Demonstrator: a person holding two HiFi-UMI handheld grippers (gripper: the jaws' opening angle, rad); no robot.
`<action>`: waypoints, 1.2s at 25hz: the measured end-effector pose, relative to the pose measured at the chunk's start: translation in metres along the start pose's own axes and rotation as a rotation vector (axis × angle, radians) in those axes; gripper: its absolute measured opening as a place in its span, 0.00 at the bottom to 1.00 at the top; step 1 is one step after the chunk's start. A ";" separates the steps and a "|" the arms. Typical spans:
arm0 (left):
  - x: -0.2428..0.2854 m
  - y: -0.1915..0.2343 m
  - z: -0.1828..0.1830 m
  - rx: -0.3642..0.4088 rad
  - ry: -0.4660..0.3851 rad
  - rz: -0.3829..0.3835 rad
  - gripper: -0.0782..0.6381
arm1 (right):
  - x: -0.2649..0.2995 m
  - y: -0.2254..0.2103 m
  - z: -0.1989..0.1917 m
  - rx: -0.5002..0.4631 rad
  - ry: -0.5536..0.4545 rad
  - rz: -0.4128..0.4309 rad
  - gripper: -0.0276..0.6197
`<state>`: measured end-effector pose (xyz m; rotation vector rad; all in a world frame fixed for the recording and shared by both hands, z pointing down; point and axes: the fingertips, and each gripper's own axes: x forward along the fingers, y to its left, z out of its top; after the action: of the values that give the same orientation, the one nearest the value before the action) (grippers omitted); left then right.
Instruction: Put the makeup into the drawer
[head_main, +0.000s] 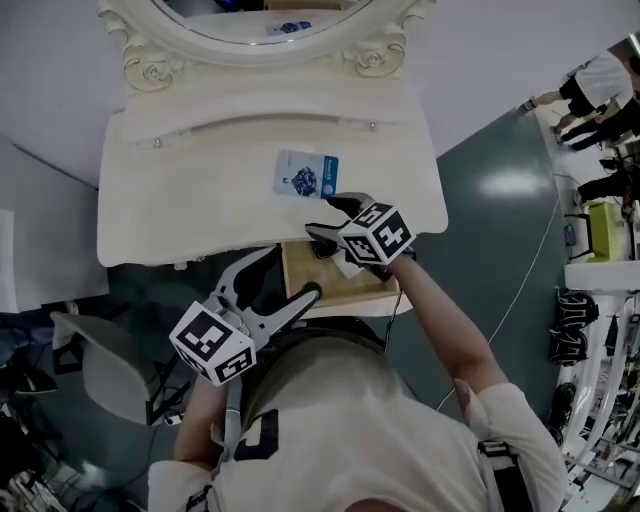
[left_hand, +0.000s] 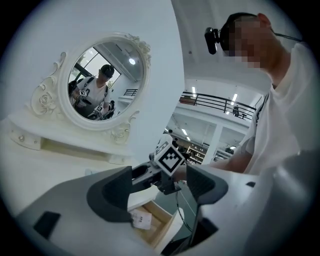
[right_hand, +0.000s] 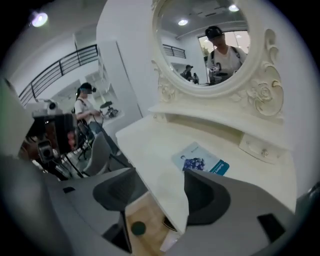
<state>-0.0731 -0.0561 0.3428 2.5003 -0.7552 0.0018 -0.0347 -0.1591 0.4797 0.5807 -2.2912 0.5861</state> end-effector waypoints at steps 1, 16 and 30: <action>0.001 0.001 -0.001 0.009 0.007 0.014 0.62 | 0.011 -0.009 -0.004 -0.039 0.039 -0.015 0.49; 0.001 0.019 -0.021 -0.050 0.076 0.092 0.62 | 0.084 -0.069 -0.056 -0.158 0.302 -0.018 0.50; 0.006 0.017 -0.030 -0.010 0.123 0.046 0.38 | 0.060 -0.007 -0.102 -0.277 0.316 -0.035 0.50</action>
<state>-0.0719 -0.0566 0.3777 2.4479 -0.7593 0.1656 -0.0186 -0.1224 0.5912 0.3638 -2.0120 0.3099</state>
